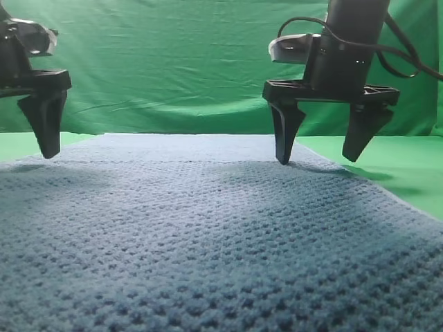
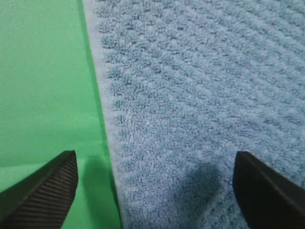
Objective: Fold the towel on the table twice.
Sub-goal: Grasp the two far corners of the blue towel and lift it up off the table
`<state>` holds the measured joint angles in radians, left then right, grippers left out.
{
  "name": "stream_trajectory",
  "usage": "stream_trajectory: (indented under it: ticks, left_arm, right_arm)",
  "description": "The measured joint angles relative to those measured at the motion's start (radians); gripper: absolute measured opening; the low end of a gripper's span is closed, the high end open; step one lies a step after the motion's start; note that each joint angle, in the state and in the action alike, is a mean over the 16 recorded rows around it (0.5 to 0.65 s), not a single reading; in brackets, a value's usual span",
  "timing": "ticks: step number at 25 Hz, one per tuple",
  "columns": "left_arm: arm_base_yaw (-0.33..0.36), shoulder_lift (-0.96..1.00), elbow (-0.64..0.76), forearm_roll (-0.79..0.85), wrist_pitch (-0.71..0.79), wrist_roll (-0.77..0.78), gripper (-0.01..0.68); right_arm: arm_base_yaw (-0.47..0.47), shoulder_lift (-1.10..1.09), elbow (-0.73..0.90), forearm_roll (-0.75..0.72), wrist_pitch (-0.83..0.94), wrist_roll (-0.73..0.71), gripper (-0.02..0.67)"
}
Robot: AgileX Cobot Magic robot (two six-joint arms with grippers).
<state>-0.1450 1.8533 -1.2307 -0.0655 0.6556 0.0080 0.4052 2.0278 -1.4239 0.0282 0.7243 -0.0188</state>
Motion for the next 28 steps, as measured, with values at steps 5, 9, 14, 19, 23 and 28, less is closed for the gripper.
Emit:
stream_trajectory:
  ticks: [5, 9, 14, 19, 23, 28]
  left_arm:
    - [0.000, 0.051, -0.013, 0.000, -0.003, -0.001, 0.640]
    - [0.000, 0.079, -0.026, 0.000, -0.004, -0.001, 0.640]
    - [0.000, 0.101, -0.045, -0.007, 0.001, 0.000, 0.591]
    - [0.001, 0.118, -0.061, -0.032, 0.017, 0.001, 0.437]
    - [0.001, 0.130, -0.071, -0.055, 0.035, 0.002, 0.280]
    - [0.003, 0.146, -0.103, -0.081, 0.079, 0.003, 0.100]
  right_arm:
    - [0.000, 0.016, -0.002, 0.000, -0.006, -0.001, 0.645]
    - [0.000, 0.026, -0.004, -0.001, -0.010, -0.002, 0.638]
    - [0.000, 0.035, -0.009, -0.002, -0.014, -0.004, 0.600]
    - [0.000, 0.044, -0.016, 0.000, -0.013, -0.006, 0.481]
    - [0.002, 0.050, -0.023, 0.007, -0.011, -0.006, 0.327]
    - [0.005, 0.053, -0.040, 0.009, 0.008, -0.005, 0.150]
